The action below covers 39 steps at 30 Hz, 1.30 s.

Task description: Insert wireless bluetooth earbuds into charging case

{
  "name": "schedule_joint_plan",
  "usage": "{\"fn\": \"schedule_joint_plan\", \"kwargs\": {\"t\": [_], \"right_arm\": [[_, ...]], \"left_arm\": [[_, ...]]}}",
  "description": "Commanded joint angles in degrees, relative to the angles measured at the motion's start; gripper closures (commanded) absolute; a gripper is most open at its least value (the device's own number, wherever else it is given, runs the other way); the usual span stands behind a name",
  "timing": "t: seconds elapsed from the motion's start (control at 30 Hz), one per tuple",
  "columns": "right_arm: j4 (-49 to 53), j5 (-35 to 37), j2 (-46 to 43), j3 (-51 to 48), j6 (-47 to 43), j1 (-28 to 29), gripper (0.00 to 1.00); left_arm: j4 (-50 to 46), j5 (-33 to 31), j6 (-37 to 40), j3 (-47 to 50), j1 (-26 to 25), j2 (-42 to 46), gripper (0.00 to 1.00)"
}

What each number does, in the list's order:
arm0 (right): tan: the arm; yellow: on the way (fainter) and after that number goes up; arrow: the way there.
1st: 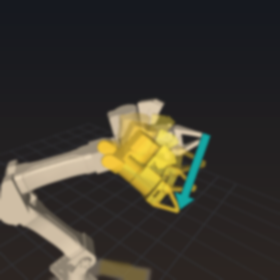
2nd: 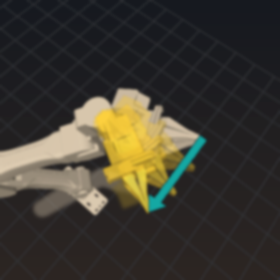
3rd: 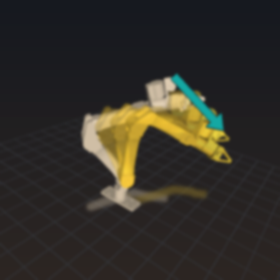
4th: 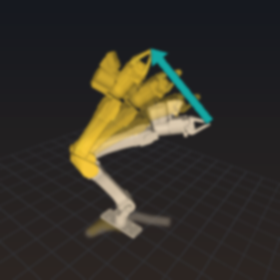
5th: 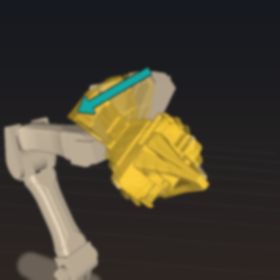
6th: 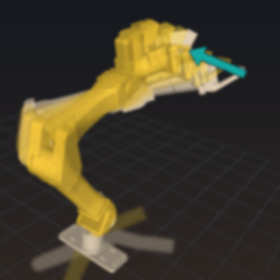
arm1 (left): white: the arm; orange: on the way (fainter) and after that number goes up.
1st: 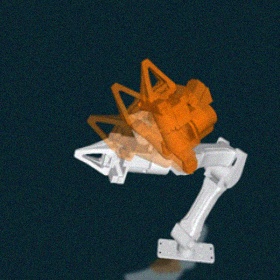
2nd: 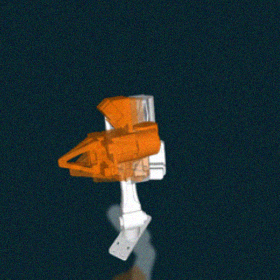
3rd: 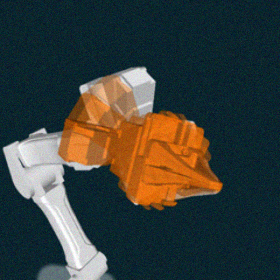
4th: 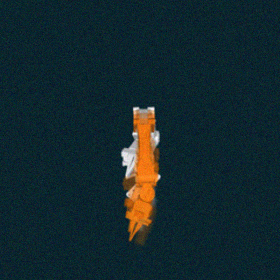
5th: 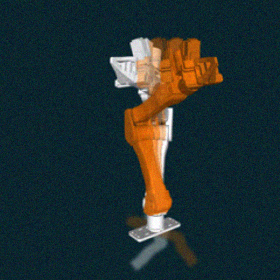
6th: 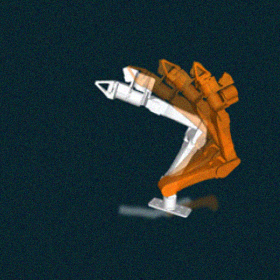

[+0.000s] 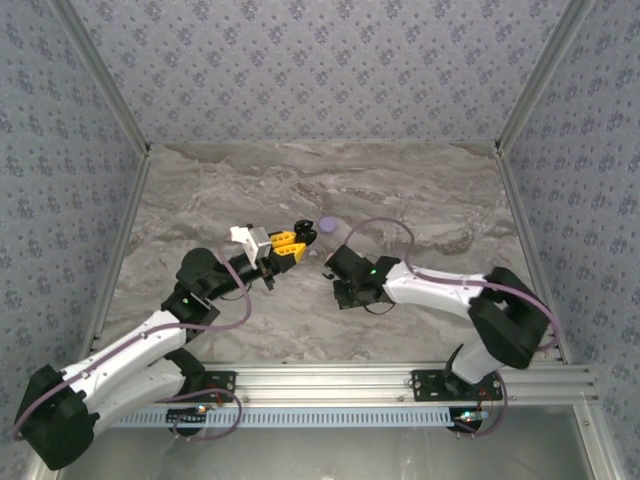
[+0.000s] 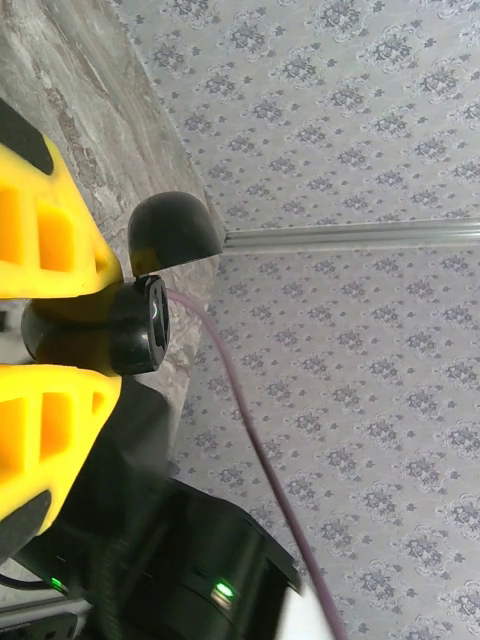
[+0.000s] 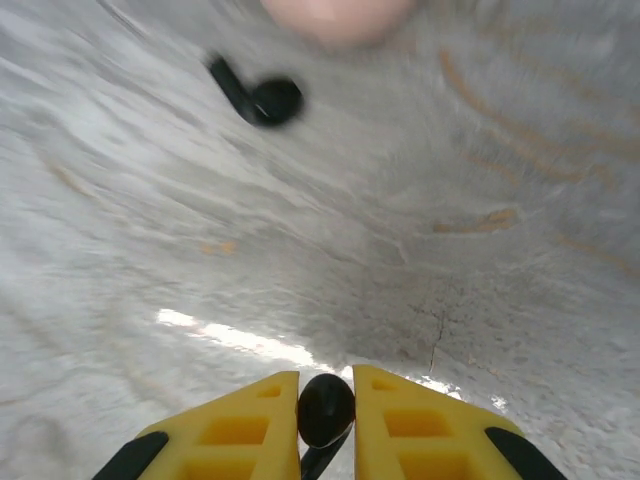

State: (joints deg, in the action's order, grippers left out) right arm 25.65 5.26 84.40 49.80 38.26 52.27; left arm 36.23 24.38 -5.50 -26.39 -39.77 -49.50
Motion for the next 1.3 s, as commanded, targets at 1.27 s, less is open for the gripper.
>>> {"fn": "schedule_joint_plan", "kwargs": {"t": [1.27], "right_arm": [[-31.0, -8.0, -27.2, 2.6, -27.4, -0.2, 0.80]], "left_arm": [[6.5, 0.7, -3.2, -4.2, -4.9, -6.1, 1.00]]}}
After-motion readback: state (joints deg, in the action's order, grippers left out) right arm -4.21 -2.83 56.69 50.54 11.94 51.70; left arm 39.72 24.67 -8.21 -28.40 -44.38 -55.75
